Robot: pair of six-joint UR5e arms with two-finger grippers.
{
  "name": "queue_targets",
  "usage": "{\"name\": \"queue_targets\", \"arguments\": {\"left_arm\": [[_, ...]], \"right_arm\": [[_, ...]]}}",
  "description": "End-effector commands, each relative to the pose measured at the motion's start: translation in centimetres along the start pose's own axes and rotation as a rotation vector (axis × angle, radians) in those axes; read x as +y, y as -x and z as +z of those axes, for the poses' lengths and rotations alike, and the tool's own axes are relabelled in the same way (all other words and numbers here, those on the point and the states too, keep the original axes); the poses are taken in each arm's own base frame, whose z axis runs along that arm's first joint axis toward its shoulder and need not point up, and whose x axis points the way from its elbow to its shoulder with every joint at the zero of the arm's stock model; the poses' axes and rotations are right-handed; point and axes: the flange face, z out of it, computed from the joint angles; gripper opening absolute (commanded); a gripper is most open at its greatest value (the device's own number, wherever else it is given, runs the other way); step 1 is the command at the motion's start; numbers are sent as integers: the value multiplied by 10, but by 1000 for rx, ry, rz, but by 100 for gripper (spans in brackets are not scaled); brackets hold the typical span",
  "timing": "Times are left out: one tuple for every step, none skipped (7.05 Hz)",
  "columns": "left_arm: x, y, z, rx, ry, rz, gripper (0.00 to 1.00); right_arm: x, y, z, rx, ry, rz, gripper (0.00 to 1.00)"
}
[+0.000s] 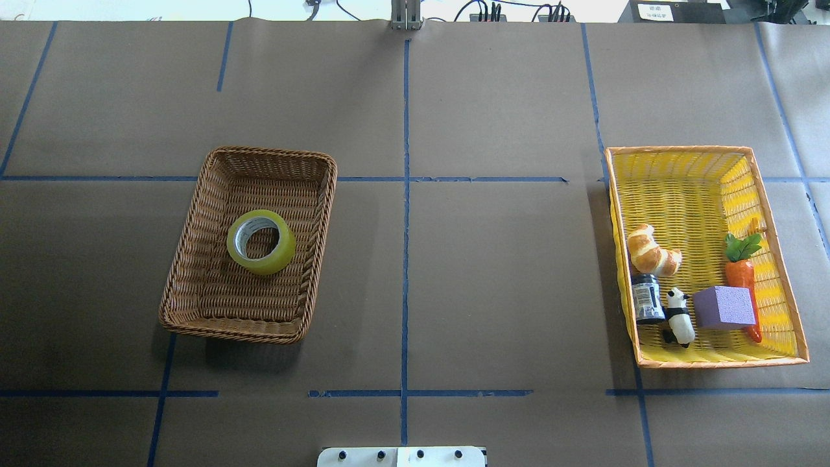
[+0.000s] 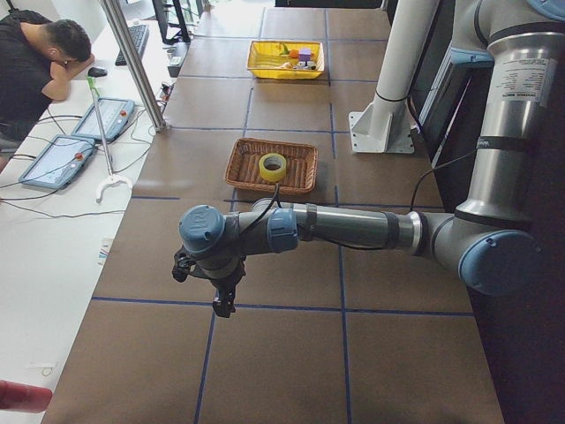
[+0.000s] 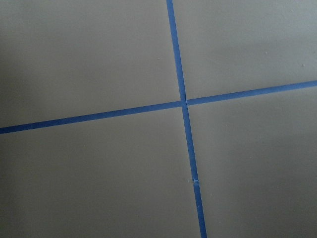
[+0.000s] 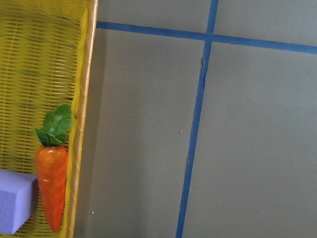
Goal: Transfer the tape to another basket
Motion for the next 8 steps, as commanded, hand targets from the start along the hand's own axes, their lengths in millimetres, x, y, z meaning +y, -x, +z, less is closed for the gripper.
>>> {"name": "queue_targets", "arguments": {"left_arm": [[4, 0, 3, 4, 0, -1, 100], [4, 3, 5, 3, 2, -2, 100], [2, -4, -2, -6, -12, 14, 100], [6, -3, 0, 0, -12, 14, 100], [6, -3, 2, -9, -4, 11, 100], [7, -3, 6, -7, 7, 9, 100], [11, -2, 11, -5, 14, -6, 100], [9, -3, 9, -8, 11, -26, 100]], "right_arm": [[0, 1, 1, -1, 1, 2, 100], [-1, 1, 0, -1, 1, 0, 100], [-4, 5, 9, 0, 22, -11, 100], [-3, 4, 11, 1, 25, -9, 100], [-2, 2, 13, 1, 31, -6, 100], [-1, -2, 17, -1, 38, 2, 100], [1, -2, 17, -3, 37, -3, 100], [3, -3, 17, -3, 38, -3, 100]]}}
